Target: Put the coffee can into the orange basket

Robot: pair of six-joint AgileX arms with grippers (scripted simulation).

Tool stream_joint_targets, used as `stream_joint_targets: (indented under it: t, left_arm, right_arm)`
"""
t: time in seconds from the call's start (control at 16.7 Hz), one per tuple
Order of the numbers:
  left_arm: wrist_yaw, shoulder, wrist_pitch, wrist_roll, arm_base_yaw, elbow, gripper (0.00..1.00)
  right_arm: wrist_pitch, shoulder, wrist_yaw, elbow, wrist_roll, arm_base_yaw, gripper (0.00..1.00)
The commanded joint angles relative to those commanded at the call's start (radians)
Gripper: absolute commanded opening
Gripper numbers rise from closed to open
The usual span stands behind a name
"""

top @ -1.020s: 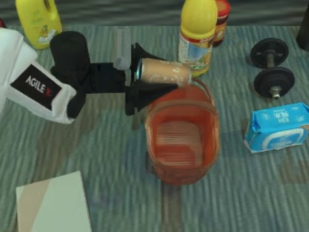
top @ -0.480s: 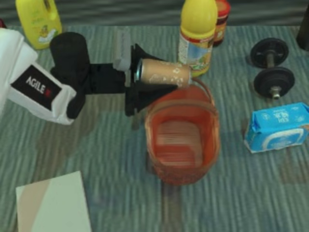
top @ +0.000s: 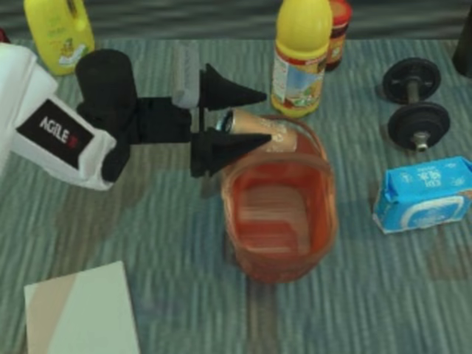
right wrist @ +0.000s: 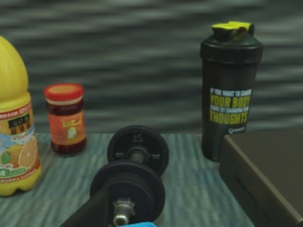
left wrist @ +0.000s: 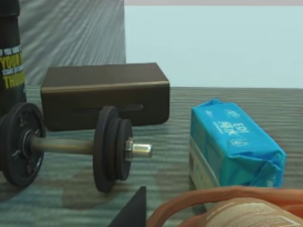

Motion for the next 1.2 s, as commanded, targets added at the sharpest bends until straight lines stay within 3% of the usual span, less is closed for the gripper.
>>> stream_joint_targets:
  t: [0.6, 0.72, 0.96, 1.2]
  left_arm:
    - [0.0, -0.001, 0.0, 0.0, -0.004, 0.0, 1.0]
    - [-0.022, -0.025, -0.022, -0.009, 0.004, -0.019, 1.0]
    - [-0.138, -0.186, -0.135, -0.054, 0.041, -0.122, 1.0]
    - [-0.318, -0.491, -0.302, -0.099, 0.096, -0.278, 1.0]
  right_arm:
    - [0.0, 0.0, 0.0, 0.0, 0.0, 0.0, 1.0]
    - [-0.027, 0.03, -0.004, 0.03, -0.023, 0.016, 1.0]
    - [-0.171, 0.213, -0.013, 0.211, -0.143, 0.089, 1.0]
    - [-0.397, 0.549, -0.013, 0.538, -0.33, 0.189, 1.0]
